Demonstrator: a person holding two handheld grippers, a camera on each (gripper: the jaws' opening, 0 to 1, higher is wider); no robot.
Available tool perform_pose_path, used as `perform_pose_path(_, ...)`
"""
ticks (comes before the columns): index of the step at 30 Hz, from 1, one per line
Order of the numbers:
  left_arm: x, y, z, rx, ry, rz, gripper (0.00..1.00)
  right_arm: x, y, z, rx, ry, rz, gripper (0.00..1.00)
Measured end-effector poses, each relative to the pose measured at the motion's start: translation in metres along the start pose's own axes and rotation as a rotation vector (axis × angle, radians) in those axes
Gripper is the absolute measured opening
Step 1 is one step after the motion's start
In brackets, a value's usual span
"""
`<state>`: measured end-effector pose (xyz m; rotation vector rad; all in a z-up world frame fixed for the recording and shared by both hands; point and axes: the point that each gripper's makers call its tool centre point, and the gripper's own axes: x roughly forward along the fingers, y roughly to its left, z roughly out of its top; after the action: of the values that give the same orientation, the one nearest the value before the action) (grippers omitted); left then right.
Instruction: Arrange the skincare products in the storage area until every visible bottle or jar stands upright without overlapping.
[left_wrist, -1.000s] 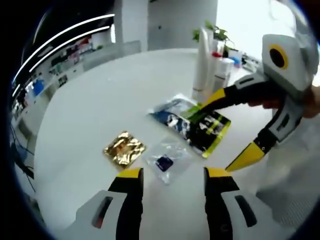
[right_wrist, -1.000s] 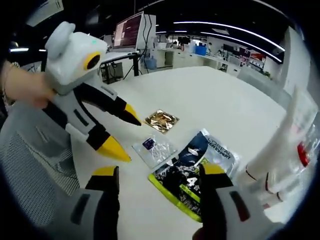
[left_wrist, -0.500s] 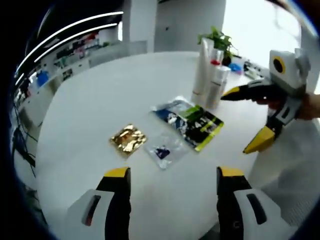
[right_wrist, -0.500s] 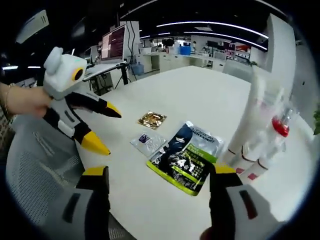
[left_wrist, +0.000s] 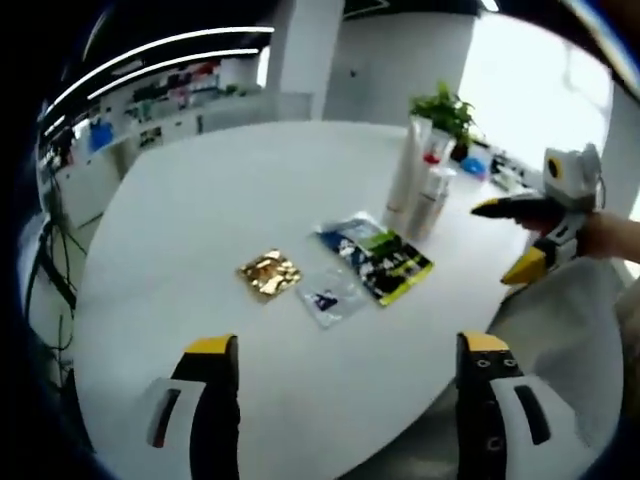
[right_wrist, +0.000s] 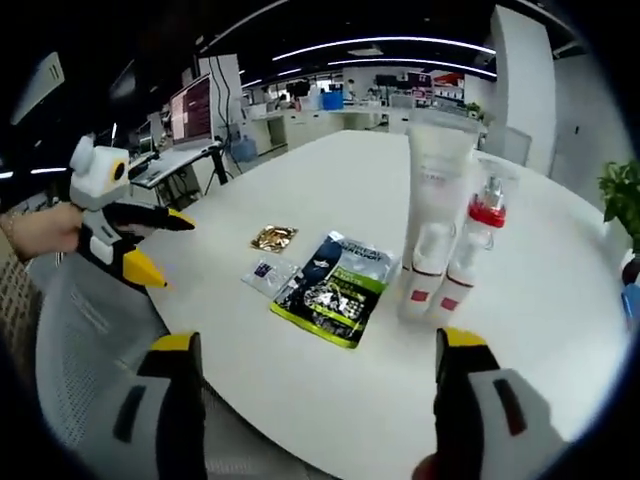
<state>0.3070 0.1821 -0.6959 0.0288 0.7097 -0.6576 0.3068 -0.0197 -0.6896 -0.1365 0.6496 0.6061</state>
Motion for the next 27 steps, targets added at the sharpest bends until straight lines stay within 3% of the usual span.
perform_pose_path(8,-0.020,-0.002,0.000,-0.004,-0.011,0.006,0.97,-0.013,-0.002,0.000,0.029,-0.017,-0.019,0.99)
perform_pose_path(16,-0.037,-0.004,-0.008,-0.019,-0.016,0.031,0.97,-0.025,0.000,-0.004,0.052,-0.036,-0.029,0.99)
perform_pose_path(27,-0.043,-0.002,-0.010,-0.004,-0.024,0.070,0.97,-0.030,0.004,-0.002,0.079,-0.081,-0.038,0.99)
